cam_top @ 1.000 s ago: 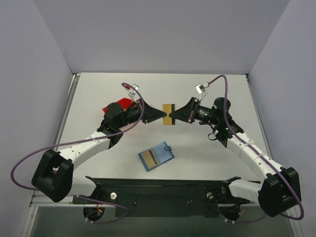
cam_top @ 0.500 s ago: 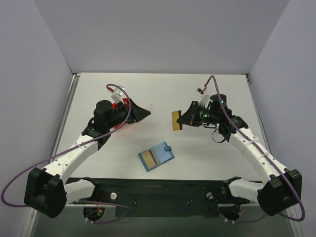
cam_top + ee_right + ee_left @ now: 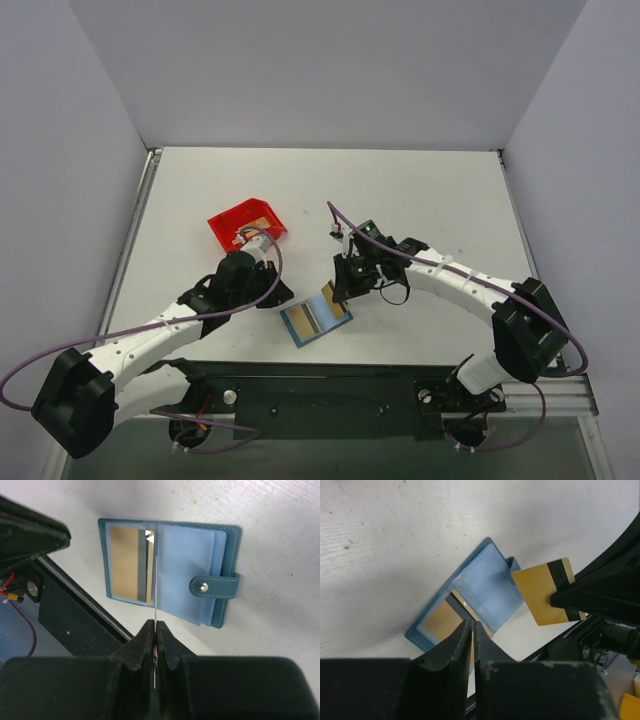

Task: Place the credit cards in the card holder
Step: Insert the credit card into the card holder.

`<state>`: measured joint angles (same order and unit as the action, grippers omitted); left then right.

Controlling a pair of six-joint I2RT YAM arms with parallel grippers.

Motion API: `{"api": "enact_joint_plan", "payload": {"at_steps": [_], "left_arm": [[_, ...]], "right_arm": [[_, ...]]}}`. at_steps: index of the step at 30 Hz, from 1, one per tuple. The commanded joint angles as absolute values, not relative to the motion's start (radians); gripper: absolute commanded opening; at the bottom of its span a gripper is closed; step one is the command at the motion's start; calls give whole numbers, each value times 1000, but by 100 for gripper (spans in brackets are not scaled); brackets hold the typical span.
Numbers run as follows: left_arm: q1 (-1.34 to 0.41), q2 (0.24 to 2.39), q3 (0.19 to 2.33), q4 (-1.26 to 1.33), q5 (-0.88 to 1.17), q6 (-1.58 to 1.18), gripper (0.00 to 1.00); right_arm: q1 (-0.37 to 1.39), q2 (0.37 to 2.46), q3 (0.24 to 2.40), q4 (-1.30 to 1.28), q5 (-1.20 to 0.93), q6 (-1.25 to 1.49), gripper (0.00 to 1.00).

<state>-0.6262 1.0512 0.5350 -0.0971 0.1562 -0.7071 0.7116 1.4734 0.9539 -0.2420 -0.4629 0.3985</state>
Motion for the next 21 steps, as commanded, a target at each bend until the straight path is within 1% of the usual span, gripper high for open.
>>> {"api": "enact_joint_plan", "payload": {"at_steps": [1, 2, 3, 9, 21], "left_arm": [[-672, 1057, 505, 20, 107, -750, 5], [-693, 1065, 503, 29, 88, -753, 1], [-716, 1081, 502, 31, 72, -755, 0], [-813, 1164, 515, 38, -24, -750, 0], [-888, 1361, 594, 55, -51, -750, 0]], "right_arm": [[721, 1535, 1002, -241, -402, 394, 0], [722, 1545, 1002, -239, -400, 393, 0], [723, 1558, 1000, -238, -394, 391, 0], [726, 1606, 993, -247, -345, 385, 0], [729, 1595, 1002, -311, -253, 368, 0]]}}
